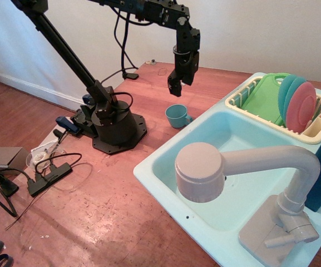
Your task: Put cup from anywhere into sink
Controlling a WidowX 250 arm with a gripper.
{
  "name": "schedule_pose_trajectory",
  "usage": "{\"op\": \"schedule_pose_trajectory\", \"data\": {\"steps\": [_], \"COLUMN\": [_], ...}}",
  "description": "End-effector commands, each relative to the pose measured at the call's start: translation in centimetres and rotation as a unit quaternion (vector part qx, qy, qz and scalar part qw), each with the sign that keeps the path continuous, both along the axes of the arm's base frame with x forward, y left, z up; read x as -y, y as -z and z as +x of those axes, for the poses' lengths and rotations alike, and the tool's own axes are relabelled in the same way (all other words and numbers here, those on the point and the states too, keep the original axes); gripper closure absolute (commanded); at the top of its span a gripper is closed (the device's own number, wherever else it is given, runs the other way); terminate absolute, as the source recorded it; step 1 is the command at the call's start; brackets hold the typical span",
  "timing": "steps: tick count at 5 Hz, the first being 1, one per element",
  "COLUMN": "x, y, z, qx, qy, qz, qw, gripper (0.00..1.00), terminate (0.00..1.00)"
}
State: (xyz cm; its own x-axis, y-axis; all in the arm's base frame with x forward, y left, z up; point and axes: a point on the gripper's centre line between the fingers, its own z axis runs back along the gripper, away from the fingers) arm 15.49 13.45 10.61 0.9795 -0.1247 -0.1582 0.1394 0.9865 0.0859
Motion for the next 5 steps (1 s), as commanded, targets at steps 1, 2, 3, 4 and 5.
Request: {"op": "schedule_pose_trajectory", "data": {"steps": [1,2,3,4,5], "x": [0.0,1.0,2.0,2.8,3.7], "y": [0.0,2.3,4.7,6.9,8.5], "z": [0.0,0.6,2.0,2.6,2.5], "qx": [0.000,-0.011,-0.019,-0.033,-0.033], "qy": [0.000,0.009,0.023,0.035,0.024], "qz": [0.000,-0.021,-0.039,-0.051,-0.053], "qw": [1.0000,0.9997,0.9988,0.9976,0.9978], "gripper": [0.00,0.00,0.00,0.00,0.00], "terminate": [0.00,0.00,0.00,0.00,0.00]}}
